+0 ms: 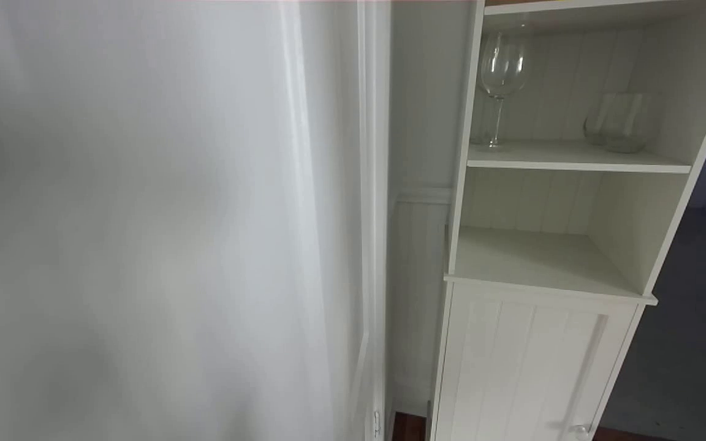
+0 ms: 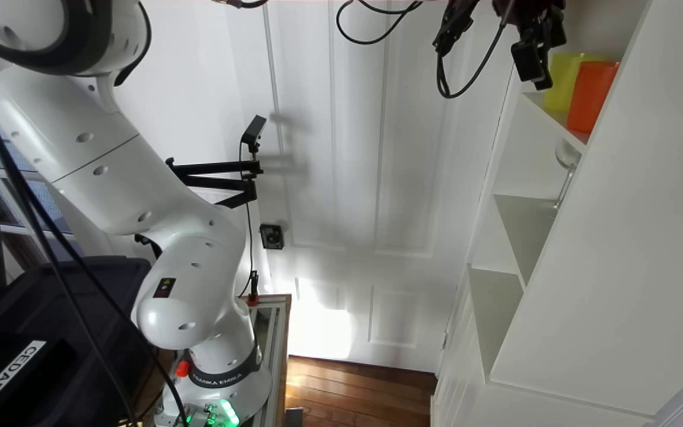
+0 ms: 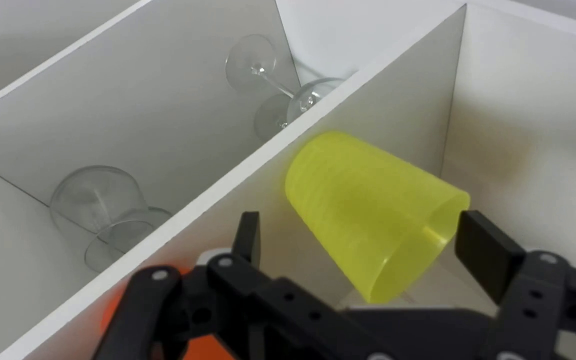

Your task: Pick up the yellow plastic cup and put it on the middle white shelf

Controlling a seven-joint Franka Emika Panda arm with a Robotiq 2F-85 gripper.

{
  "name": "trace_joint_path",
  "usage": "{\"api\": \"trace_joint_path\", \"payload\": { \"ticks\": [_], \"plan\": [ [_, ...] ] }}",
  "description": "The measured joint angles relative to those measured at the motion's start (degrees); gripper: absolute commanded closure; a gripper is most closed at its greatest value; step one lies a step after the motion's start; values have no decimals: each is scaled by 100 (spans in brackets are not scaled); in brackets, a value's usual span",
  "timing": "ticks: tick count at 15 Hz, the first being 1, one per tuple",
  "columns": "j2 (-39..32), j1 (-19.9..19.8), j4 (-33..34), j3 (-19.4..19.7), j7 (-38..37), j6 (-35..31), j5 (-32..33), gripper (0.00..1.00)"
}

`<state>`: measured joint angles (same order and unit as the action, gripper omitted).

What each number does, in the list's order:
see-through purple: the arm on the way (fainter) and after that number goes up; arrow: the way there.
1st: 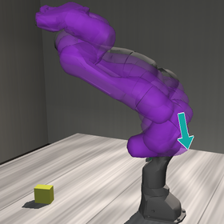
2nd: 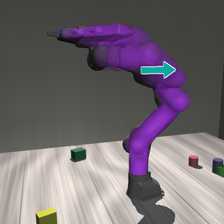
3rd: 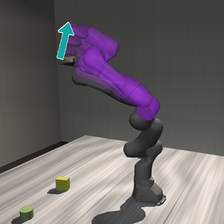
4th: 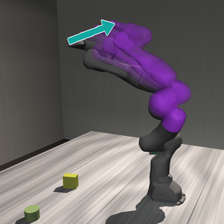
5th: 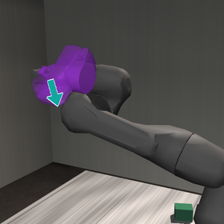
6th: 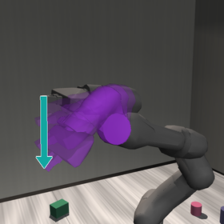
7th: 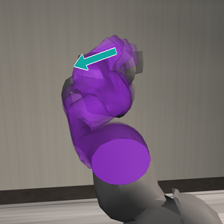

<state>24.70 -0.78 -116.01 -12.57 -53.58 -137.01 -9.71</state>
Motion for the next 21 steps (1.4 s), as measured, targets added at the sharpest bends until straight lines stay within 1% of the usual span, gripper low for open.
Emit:
{"api": "trace_joint_path", "payload": {
  "ticks": [2,3,4,6,8,13,16,19,21],
  "plan": [
    [-37,-9,2,-2,-181,-36,71,0],
    [-53,-12,4,-2,-267,-36,104,5],
    [-71,-12,4,-3,-335,-36,127,13],
    [-114,-12,8,-3,-449,-29,159,27],
    [-157,-12,13,-3,-535,-22,170,47],
    [-230,-12,75,-2,-694,23,213,81],
    [-234,-12,91,0,-777,26,259,99],
    [-235,-12,92,1,-811,26,285,100],
    [-231,-12,87,1,-811,11,370,99]
  ]
}}
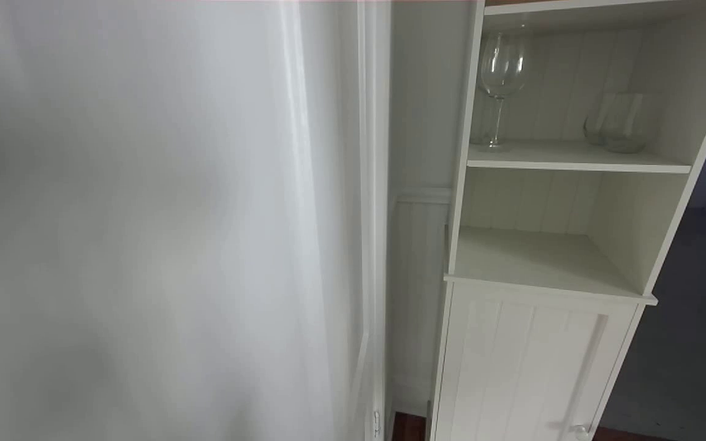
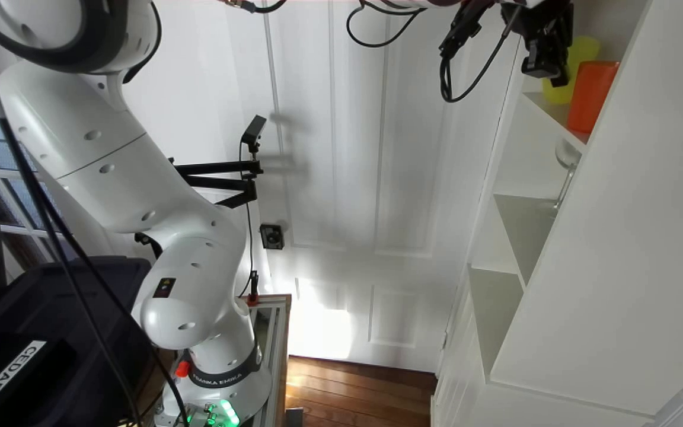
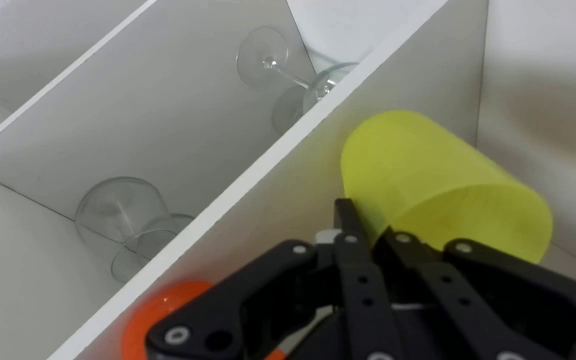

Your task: Pick up the yellow plastic cup and put it on the middle white shelf

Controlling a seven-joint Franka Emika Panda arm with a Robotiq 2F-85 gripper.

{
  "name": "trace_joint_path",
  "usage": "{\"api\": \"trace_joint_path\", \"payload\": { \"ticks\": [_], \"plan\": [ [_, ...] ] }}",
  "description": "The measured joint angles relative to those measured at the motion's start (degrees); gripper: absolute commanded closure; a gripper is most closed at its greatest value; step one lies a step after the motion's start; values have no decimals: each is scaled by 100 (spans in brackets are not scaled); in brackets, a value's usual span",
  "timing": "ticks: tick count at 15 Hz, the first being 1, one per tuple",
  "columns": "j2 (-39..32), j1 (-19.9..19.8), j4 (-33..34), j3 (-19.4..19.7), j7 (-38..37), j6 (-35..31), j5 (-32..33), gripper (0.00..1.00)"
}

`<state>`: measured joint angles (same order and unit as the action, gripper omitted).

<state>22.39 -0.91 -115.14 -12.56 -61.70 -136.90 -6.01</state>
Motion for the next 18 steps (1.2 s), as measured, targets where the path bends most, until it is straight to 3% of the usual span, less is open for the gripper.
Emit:
{"api": "trace_joint_path", "payload": {
  "ticks": [3,8,18],
  "plan": [
    [68,44,-57,14,328,-30,69,99],
    [478,287,-207,90,1632,294,77,99],
    [1380,926,-603,437,4488,2328,-373,99]
  ]
}}
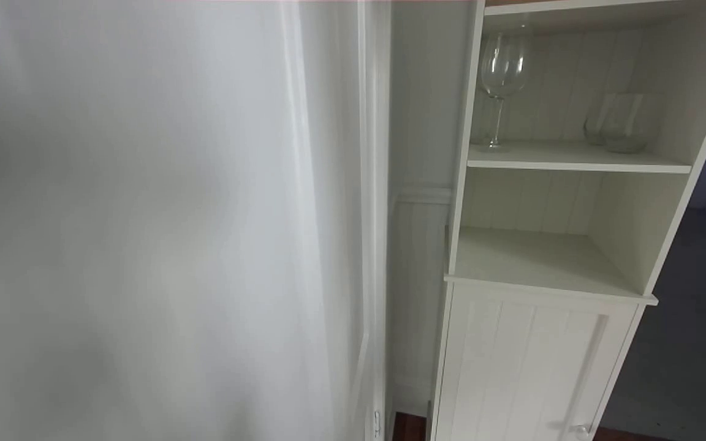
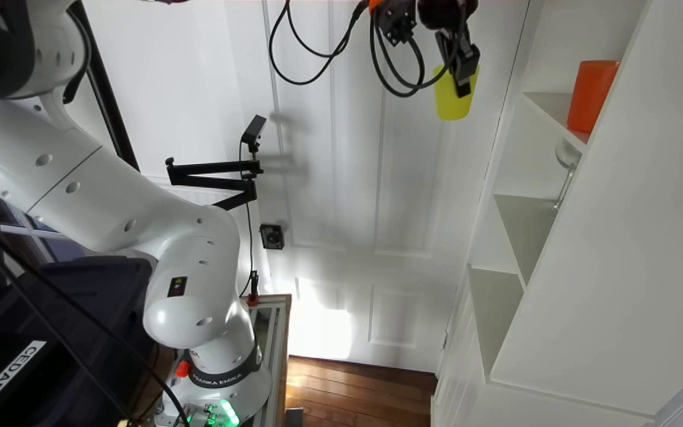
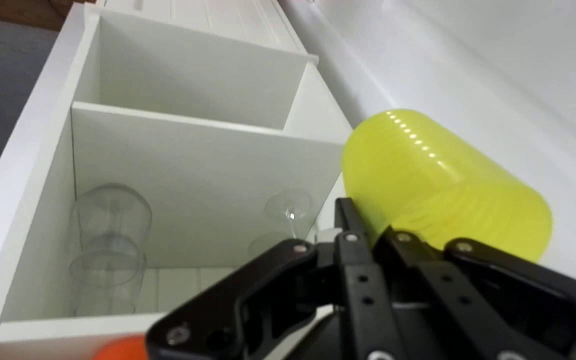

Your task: Pick up the yellow plastic cup and put it on the middle white shelf

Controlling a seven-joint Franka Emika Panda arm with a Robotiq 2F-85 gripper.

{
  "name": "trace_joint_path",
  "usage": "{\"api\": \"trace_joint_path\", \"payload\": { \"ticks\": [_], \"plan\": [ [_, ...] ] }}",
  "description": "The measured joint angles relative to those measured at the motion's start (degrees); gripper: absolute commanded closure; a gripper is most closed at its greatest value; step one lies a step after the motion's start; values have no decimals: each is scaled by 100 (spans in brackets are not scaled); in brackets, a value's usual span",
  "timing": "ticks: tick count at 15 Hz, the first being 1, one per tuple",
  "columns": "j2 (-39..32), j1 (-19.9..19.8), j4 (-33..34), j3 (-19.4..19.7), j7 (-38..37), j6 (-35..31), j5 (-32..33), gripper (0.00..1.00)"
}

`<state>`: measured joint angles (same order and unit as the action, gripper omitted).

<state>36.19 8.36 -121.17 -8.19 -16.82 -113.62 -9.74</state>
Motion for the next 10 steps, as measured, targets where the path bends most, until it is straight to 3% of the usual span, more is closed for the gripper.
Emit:
{"api": "trace_joint_path", "payload": {
  "ticks": [5,9,10],
  "plan": [
    [38,-31,-869,40,488,47,-29,99],
    [44,-252,-1742,65,458,-939,-29,99],
    [40,-313,-1939,70,426,-1223,-30,95]
  ]
}}
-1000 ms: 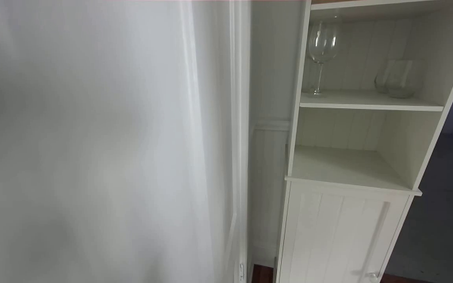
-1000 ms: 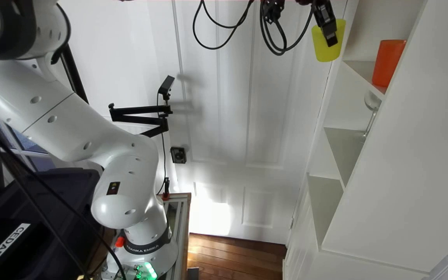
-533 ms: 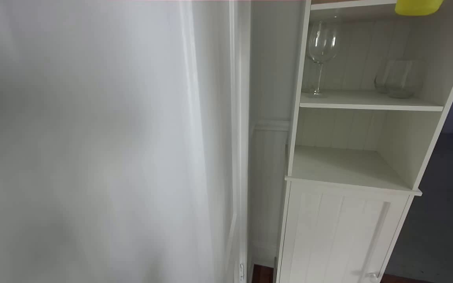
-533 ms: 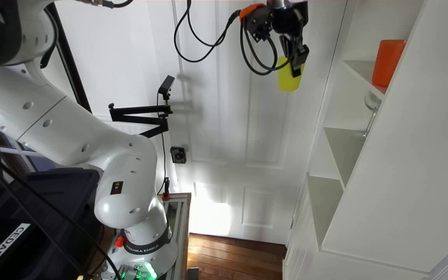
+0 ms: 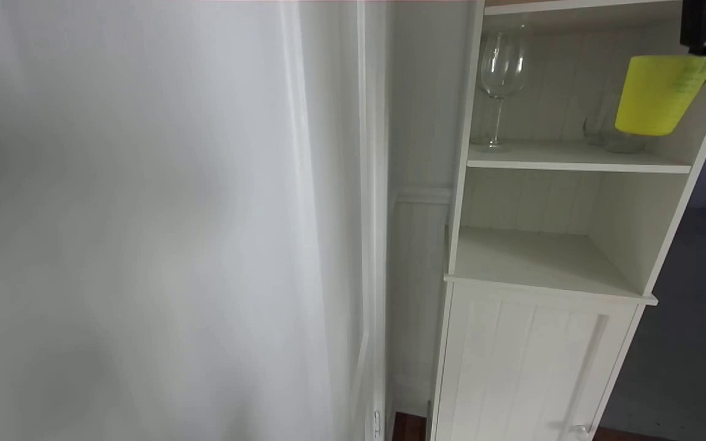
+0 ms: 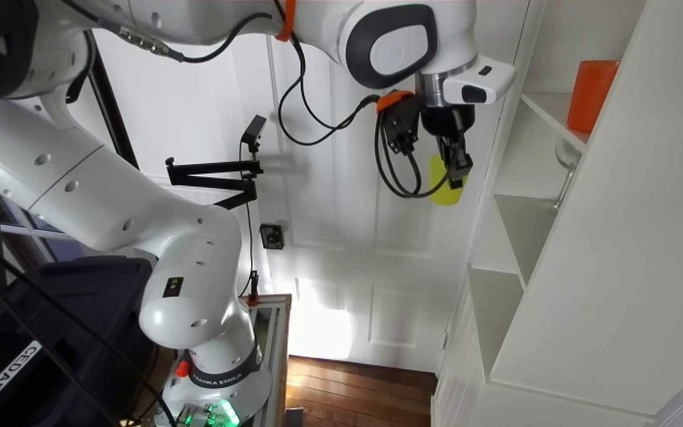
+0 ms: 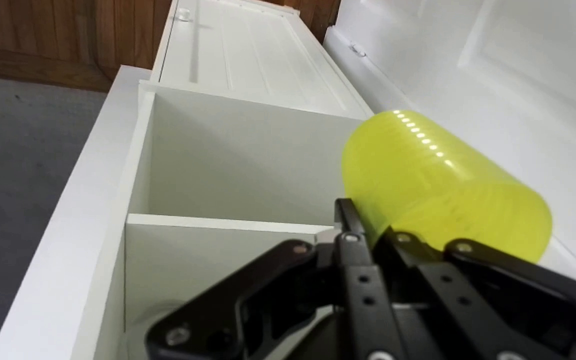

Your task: Pick up the yellow plastic cup and put it on the middle white shelf

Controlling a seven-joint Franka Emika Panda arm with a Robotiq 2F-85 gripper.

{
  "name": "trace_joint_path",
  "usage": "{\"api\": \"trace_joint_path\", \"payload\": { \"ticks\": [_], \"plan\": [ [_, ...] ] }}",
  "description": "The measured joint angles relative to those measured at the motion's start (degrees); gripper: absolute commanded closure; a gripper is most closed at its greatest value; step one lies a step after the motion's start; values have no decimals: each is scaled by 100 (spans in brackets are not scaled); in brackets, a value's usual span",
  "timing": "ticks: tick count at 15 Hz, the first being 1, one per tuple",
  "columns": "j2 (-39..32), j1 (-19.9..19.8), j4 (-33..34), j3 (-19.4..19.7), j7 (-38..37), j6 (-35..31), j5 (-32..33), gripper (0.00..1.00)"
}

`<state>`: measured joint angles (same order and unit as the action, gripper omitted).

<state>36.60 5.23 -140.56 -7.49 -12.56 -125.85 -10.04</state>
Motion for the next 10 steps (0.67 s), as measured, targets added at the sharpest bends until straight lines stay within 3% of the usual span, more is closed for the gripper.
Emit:
{"api": "trace_joint_path", "payload": {
  "ticks": [2,10],
  "plan": [
    [-20,-99,-303,2,-106,-457,0,95],
    [-238,-289,-539,31,-636,-880,-130,99]
  ]
}}
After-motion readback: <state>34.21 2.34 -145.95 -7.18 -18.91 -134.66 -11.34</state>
